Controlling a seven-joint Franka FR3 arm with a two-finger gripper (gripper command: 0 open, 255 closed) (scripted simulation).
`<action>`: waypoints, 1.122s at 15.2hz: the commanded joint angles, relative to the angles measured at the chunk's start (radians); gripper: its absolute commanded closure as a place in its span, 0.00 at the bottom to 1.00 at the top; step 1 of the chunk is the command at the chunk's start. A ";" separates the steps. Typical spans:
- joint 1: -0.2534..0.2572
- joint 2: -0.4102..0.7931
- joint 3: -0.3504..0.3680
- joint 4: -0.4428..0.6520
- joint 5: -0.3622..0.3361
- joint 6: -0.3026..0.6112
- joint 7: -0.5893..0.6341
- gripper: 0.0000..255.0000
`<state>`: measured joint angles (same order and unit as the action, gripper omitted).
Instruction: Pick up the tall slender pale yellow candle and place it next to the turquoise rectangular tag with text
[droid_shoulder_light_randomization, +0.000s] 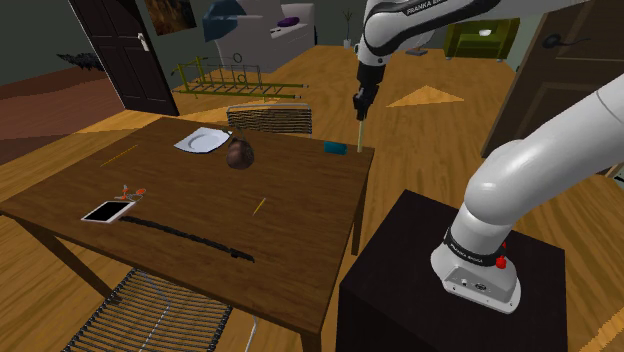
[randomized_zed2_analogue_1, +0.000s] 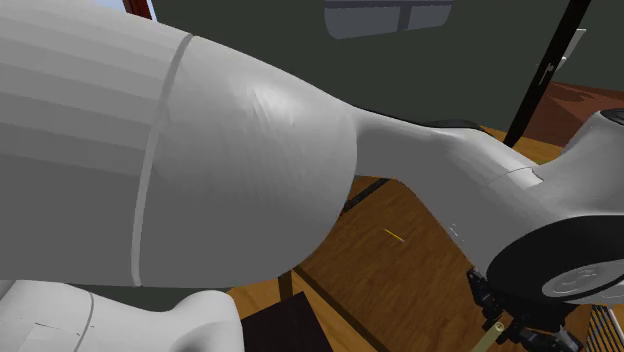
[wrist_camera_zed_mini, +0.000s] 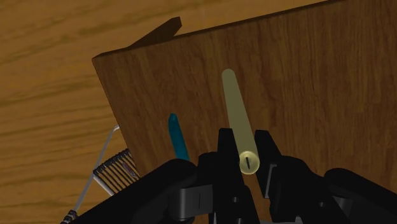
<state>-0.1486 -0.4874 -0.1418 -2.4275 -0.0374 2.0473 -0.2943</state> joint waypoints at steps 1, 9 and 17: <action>0.000 0.007 -0.002 -0.022 0.000 0.029 -0.001 1.00; 0.000 0.043 -0.009 -0.103 0.000 0.146 -0.006 1.00; 0.000 0.055 -0.011 -0.123 0.000 0.178 -0.007 1.00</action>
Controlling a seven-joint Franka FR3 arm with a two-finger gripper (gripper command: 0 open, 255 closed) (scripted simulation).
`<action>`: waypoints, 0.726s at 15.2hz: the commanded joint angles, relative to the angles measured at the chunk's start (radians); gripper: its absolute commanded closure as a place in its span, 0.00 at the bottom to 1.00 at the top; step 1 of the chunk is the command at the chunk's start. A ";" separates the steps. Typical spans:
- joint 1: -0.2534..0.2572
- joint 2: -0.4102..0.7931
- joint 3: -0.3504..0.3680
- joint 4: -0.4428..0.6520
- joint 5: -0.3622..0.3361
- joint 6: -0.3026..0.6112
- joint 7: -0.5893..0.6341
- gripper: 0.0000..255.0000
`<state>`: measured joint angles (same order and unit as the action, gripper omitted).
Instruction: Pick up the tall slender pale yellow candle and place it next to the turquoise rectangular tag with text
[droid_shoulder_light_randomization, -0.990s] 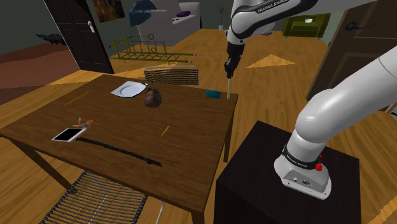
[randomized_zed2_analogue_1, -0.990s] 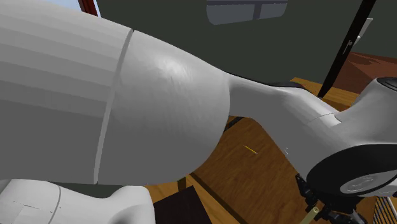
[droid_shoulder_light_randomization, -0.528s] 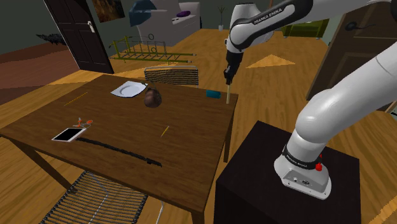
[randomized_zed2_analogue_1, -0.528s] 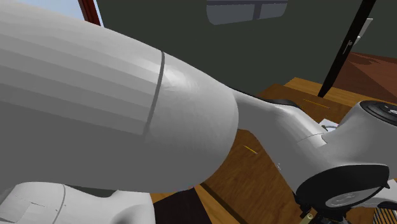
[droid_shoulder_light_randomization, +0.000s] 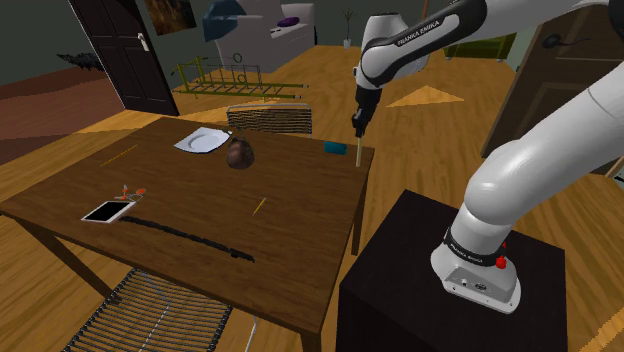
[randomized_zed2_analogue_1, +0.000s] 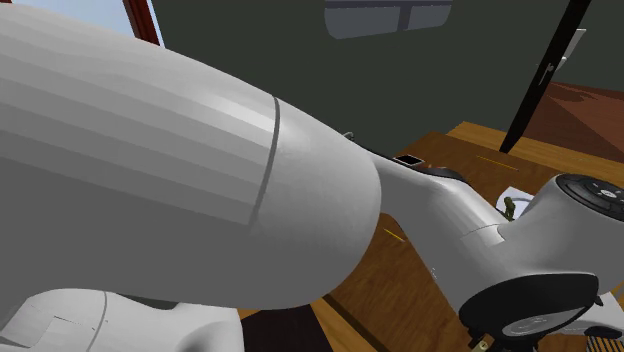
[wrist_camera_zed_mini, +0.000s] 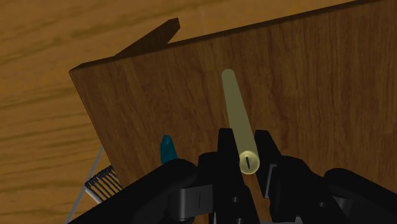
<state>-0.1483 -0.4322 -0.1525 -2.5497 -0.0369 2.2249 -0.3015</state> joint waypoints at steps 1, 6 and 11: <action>0.000 0.000 0.000 0.000 0.000 0.000 0.000 1.00; 0.000 0.000 0.000 0.000 0.000 0.001 0.000 0.00; -0.003 -0.063 0.007 0.080 -0.003 -0.142 0.004 0.00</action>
